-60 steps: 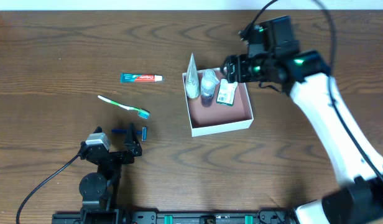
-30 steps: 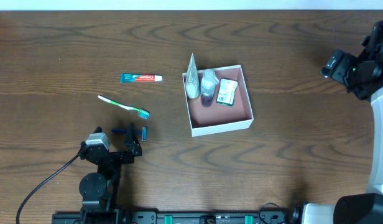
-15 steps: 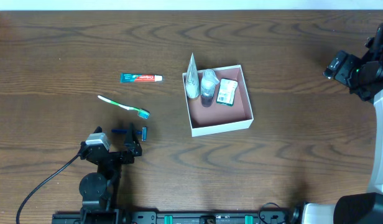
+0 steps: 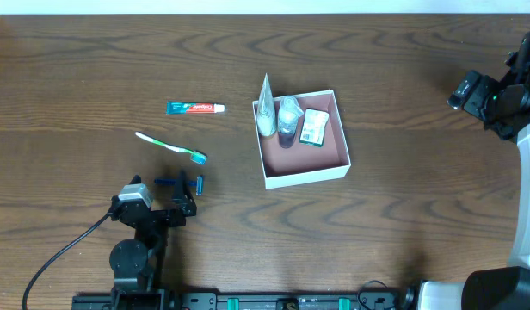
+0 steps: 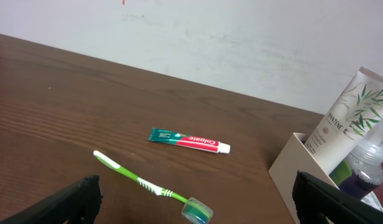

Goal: Pack container

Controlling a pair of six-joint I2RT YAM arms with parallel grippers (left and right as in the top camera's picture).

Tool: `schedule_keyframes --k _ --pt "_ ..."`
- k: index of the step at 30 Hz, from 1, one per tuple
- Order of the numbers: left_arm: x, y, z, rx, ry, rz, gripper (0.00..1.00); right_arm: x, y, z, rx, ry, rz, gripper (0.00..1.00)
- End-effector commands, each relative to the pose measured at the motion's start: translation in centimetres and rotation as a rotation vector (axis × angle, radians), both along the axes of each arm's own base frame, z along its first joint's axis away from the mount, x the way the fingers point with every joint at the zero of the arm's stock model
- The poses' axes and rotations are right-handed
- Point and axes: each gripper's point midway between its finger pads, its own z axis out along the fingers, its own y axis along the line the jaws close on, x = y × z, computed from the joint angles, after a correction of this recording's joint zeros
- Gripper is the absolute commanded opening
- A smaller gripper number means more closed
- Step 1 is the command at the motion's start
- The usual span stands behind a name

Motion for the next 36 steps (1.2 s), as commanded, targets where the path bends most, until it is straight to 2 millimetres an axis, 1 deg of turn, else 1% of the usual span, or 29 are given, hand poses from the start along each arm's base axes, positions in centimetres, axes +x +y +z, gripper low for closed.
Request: schedule_keyframes --k 1,19,22,25,27,30,33,36 --pt "-0.1 -0.1 -1.5 0.008 0.045 -0.007 0.98 -0.1 -0.3 -0.3 -0.006 0.012 0.002 0.99" --pt "-0.1 0.0 -1.5 0.008 0.045 -0.006 0.98 -0.1 -0.3 -0.3 -0.006 0.012 0.002 0.99" --pt "-0.1 0.6 -1.5 0.012 0.047 0.028 0.98 -0.1 -0.3 -0.3 -0.006 0.012 0.002 0.99" --pt "-0.1 0.6 -1.5 0.006 0.045 0.029 0.98 -0.1 -0.3 -0.3 -0.006 0.012 0.002 0.99" --pt "0.0 0.1 -0.7 -0.077 0.019 0.01 0.98 -0.1 -0.3 -0.3 -0.006 0.012 0.002 0.99" --pt "-0.5 -0.4 0.5 -0.112 0.041 -0.01 0.98 -0.1 -0.3 -0.3 -0.006 0.012 0.002 0.99" --pt "-1.1 0.1 2.0 -0.107 0.095 0.02 0.98 -0.1 -0.3 -0.3 -0.006 0.011 0.002 0.99" --pt "-1.6 0.7 4.0 -0.097 0.192 0.061 0.98 -0.1 -0.3 -0.3 -0.006 0.012 0.002 0.99"
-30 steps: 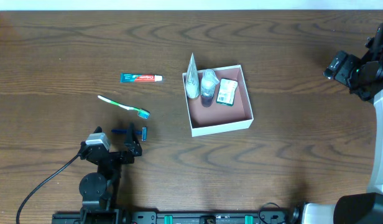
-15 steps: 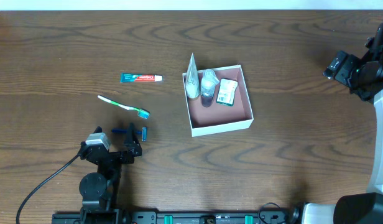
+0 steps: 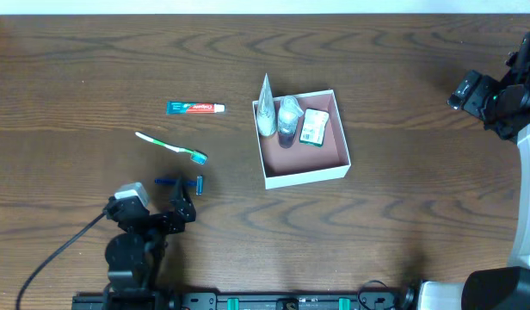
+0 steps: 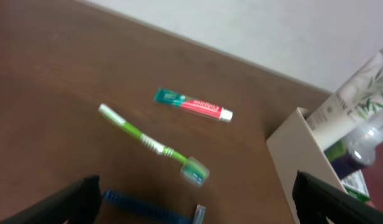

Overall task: Pack container
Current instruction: 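Reach the left gripper down to the blue razor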

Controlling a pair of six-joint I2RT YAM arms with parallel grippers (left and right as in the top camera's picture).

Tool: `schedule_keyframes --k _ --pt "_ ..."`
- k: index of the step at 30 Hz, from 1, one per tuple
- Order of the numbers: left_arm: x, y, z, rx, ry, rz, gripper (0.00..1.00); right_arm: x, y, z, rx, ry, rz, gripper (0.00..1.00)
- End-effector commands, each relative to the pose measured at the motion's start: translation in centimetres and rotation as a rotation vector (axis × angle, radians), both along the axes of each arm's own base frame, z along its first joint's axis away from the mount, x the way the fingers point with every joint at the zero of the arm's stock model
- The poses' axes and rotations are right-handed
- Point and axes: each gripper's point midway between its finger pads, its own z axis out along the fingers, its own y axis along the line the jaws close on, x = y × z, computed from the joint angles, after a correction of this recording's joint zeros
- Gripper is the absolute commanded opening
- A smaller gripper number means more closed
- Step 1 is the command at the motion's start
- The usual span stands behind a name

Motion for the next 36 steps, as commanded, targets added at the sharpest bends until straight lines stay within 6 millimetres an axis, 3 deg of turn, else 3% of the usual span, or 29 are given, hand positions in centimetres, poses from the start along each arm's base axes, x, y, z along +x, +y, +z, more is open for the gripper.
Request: schedule_keyframes --k 1,6,11,13,15,23,26,31,34,36 --pt "0.0 0.7 4.6 -0.007 0.026 0.043 0.98 -0.1 -0.3 -0.3 -0.006 0.011 0.002 0.99" --pt "1.1 0.4 7.0 -0.007 0.285 0.029 0.98 -0.1 -0.3 -0.3 -0.006 0.011 0.002 0.99" --pt "3.3 -2.4 8.8 -0.089 0.468 -0.114 0.98 -0.1 -0.3 -0.3 -0.006 0.011 0.002 0.99" --pt "4.3 -3.8 8.7 -0.134 0.503 -0.181 0.98 -0.1 -0.3 -0.3 -0.006 0.011 0.002 0.99" --pt "4.6 -4.7 7.5 -0.167 0.558 -0.221 0.98 -0.1 -0.3 -0.3 -0.006 0.011 0.002 0.99" --pt "5.4 -4.8 1.3 -0.21 0.816 -0.196 0.98 -0.1 -0.3 -0.3 -0.006 0.011 0.002 0.99" --pt "5.7 -3.8 -1.0 -0.313 0.918 -0.02 1.0 -0.1 -0.3 -0.3 -0.006 0.011 0.002 0.99" --pt "4.6 -0.4 -4.4 -0.441 1.038 0.455 0.88 -0.1 -0.3 -0.3 -0.006 0.011 0.002 0.99" --pt "4.6 -0.2 -5.3 -0.482 1.062 0.539 0.98 -0.1 -0.3 -0.3 -0.006 0.011 0.002 0.99" --pt "4.6 -0.1 -5.8 -0.508 1.07 0.587 0.98 -0.1 -0.3 -0.3 -0.006 0.011 0.002 0.99"
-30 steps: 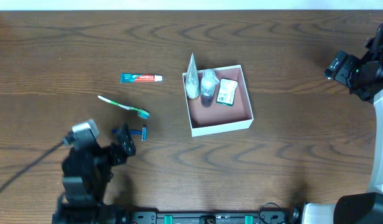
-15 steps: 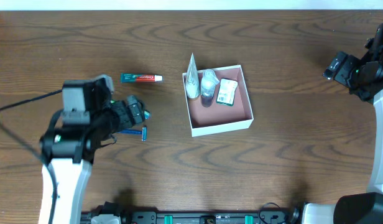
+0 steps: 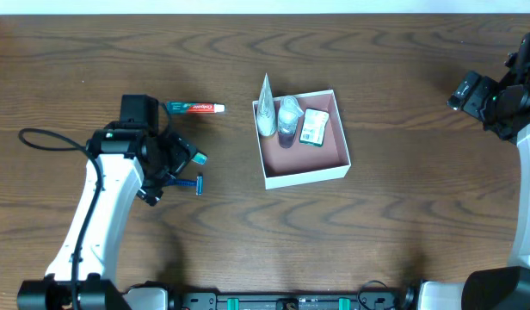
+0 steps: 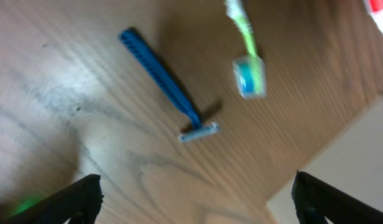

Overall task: Pack container
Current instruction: 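Reach the left gripper down to the blue razor, then close the left gripper on the razor handle and lift it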

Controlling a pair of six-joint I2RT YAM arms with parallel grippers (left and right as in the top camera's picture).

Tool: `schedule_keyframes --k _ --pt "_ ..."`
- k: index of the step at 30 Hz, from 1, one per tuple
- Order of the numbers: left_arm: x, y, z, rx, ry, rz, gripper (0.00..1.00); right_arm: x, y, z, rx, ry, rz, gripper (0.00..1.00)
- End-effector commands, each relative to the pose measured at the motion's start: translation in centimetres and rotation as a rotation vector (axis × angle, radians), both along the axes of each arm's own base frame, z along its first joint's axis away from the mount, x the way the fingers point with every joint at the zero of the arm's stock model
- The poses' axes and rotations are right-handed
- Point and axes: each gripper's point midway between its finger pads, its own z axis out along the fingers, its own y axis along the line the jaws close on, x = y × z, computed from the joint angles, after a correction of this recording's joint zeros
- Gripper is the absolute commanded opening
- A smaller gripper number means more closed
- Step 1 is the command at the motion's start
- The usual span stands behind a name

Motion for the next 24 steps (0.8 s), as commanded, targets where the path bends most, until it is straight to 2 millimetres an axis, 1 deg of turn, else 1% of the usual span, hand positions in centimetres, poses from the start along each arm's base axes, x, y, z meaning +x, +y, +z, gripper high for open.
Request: schedule_keyframes --k 1,4,6,9,10,11,12,13,20,24 --pt "0.0 1.4 -0.6 0.033 0.037 0.235 0.98 -0.1 -0.3 -0.1 -0.008 0.006 0.002 0.99" --pt "-0.2 1.8 -1.2 0.05 0.057 0.302 0.98 -0.1 -0.3 -0.1 -0.008 0.006 0.002 0.99" --pt "-0.3 2.2 -1.6 0.075 0.07 0.316 0.98 -0.1 -0.3 -0.1 -0.008 0.006 0.002 0.99" --pt "-0.4 2.2 -2.4 0.076 0.102 0.346 0.98 -0.1 -0.3 -0.1 -0.008 0.006 0.002 0.99" --pt "-0.4 2.2 -2.6 0.076 0.112 0.353 0.95 -0.1 -0.3 -0.1 -0.007 0.006 0.002 0.99" --pt "-0.4 2.2 -3.0 0.077 0.125 0.362 0.85 -0.1 -0.3 -0.1 -0.008 0.006 0.002 0.99" --pt "-0.5 2.2 -3.4 0.079 0.141 0.369 0.79 -0.1 -0.3 -0.1 -0.008 0.006 0.002 0.99" --pt "-0.5 2.2 -3.7 0.082 0.153 0.37 0.77 -0.1 -0.3 -0.1 -0.008 0.006 0.002 0.99" --pt "-0.4 2.2 -6.6 0.097 0.233 0.365 0.78 -0.1 -0.3 -0.1 -0.008 0.006 0.002 0.99" --pt "-0.5 1.9 -8.3 0.086 0.282 0.362 0.78 -0.1 -0.3 -0.1 -0.008 0.007 0.002 0.99"
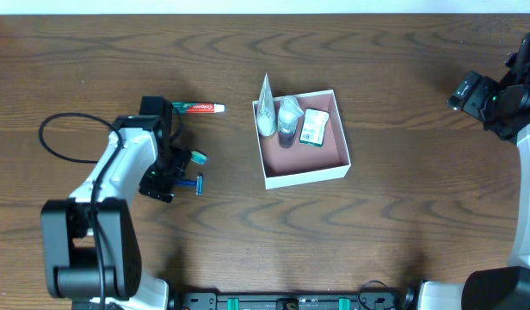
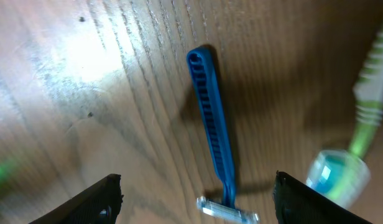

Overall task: Pack container
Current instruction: 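Close the left gripper on the razor handle and lift it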

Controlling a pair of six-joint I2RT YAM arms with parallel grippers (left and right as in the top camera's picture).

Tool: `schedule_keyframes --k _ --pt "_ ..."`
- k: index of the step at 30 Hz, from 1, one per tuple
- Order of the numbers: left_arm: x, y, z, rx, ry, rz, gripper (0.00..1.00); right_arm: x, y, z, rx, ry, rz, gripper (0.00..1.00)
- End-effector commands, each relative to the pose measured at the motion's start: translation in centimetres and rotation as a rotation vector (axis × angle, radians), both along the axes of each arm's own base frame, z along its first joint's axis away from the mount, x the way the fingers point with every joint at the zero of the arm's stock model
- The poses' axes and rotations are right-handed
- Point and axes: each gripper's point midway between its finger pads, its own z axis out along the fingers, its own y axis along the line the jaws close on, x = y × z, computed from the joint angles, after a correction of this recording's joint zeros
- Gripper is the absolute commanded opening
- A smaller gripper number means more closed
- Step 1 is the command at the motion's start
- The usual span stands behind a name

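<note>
The blue razor [image 2: 213, 140] lies flat on the wood with its head toward the camera. My left gripper [image 2: 196, 193] is open and hangs low over it, one finger on each side of the head. Overhead, the razor head [image 1: 199, 183] sticks out beside the left gripper [image 1: 166, 178]. Just past the razor is a green toothbrush [image 2: 367, 87] with a capped head [image 2: 336, 177]. A toothpaste tube [image 1: 196, 108] lies farther back. The white box [image 1: 308, 177] holds a tube, a clear bottle and a green packet. My right gripper [image 1: 468, 91] rests at the far right.
My left arm [image 1: 119, 168] reaches from the table's near left edge, its black cable [image 1: 54, 129] looping on the wood. The box's near half [image 1: 310, 157] has bare pink floor.
My left gripper has come closer to the table and now straddles the razor's head end. The razor looks larger and runs straight up the wrist view. No object has moved.
My left arm was first folded at the table's near edge, gripper open and looking across at the toothbrush and toothpaste. Then it tilted down toward the razor. Later it was stretched out above razor and toothbrush, and now it is low over the razor.
</note>
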Motion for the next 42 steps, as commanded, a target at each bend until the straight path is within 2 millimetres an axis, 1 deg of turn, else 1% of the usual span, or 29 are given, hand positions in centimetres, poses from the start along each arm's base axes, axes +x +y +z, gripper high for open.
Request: schedule_keyframes --k 1,4,6,7,10,14,16,20,24,27,34,35,37,39,42 --pt "-0.4 0.0 -1.5 -0.005 0.05 0.025 0.78 -0.1 -0.3 -0.1 -0.008 0.006 0.002 0.99" --pt "-0.2 -0.4 -2.4 -0.029 0.061 0.028 0.77 -0.1 -0.3 -0.1 -0.008 0.006 0.002 0.99" --pt "0.1 -0.9 -2.9 -0.059 0.059 0.03 0.71 -0.1 -0.3 -0.1 -0.008 0.006 0.002 0.99" --pt "0.3 -1.2 -3.1 -0.079 0.055 0.032 0.7 -0.1 -0.3 -0.1 -0.008 0.006 0.002 0.99" --pt "0.8 -1.8 -3.4 -0.113 0.04 0.033 0.7 -0.1 -0.3 -0.1 -0.007 0.006 0.002 0.99" --pt "1.0 -1.9 -3.9 -0.116 0.041 0.034 0.7 -0.1 -0.3 -0.1 -0.007 0.006 0.002 0.99" --pt "0.9 -1.9 -4.2 -0.116 0.04 0.033 0.64 -0.1 -0.3 -0.1 -0.007 0.006 0.002 0.99" --pt "0.5 -1.9 -5.1 -0.117 0.047 0.033 0.48 -0.1 -0.3 -0.1 -0.008 0.006 0.002 0.99" --pt "-0.2 -1.9 -5.8 -0.116 0.056 0.034 0.35 -0.1 -0.3 -0.1 -0.007 0.006 0.002 0.99" --pt "-0.8 -1.8 -6.1 -0.116 0.068 0.03 0.31 -0.1 -0.3 -0.1 -0.008 0.006 0.002 0.99" --pt "-1.0 -1.9 -6.1 -0.124 0.069 -0.063 0.31 -0.1 -0.3 -0.1 -0.008 0.006 0.002 0.99" --pt "-1.1 -1.9 -6.1 -0.124 0.076 -0.062 0.29 -0.1 -0.3 -0.1 -0.008 0.006 0.002 0.99" --pt "-1.5 -1.9 -6.0 -0.125 0.091 -0.062 0.2 -0.1 -0.3 -0.1 -0.008 0.006 0.002 0.99" --pt "-1.7 -1.9 -6.0 -0.126 0.098 -0.079 0.06 -0.1 -0.3 -0.1 -0.008 0.006 0.002 0.99" --pt "-1.7 -1.8 -6.0 -0.128 0.094 -0.141 0.06 -0.1 -0.3 -0.1 -0.008 0.006 0.002 0.99"
